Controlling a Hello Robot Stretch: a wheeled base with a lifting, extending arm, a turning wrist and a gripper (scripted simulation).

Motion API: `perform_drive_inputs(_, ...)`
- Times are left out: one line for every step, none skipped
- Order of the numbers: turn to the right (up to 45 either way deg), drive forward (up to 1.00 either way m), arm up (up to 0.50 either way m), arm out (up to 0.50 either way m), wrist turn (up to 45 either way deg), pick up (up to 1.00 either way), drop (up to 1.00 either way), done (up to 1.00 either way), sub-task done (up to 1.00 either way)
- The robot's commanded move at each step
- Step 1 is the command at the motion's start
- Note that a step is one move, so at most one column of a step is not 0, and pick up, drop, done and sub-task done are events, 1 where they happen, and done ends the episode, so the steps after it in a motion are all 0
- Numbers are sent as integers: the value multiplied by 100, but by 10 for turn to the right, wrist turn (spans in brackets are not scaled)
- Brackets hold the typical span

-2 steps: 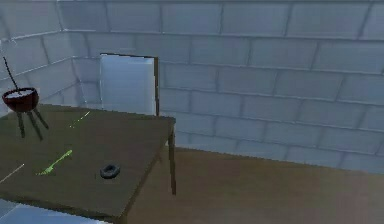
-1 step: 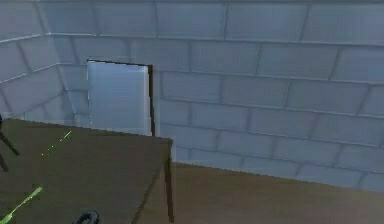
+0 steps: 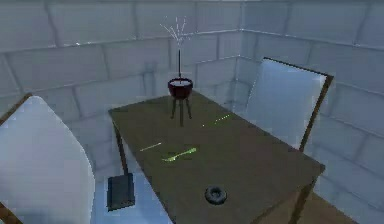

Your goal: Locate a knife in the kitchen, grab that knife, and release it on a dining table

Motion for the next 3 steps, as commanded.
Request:
perform_drive_inputs(-450, 0, 0, 0, 0, 0, 0, 0, 0)
perform_drive_inputs(-180, 0, 0, 0, 0, 0, 0, 0, 0)
perform_drive_inputs(-30, 0, 0, 0, 0, 0, 0, 0, 0)
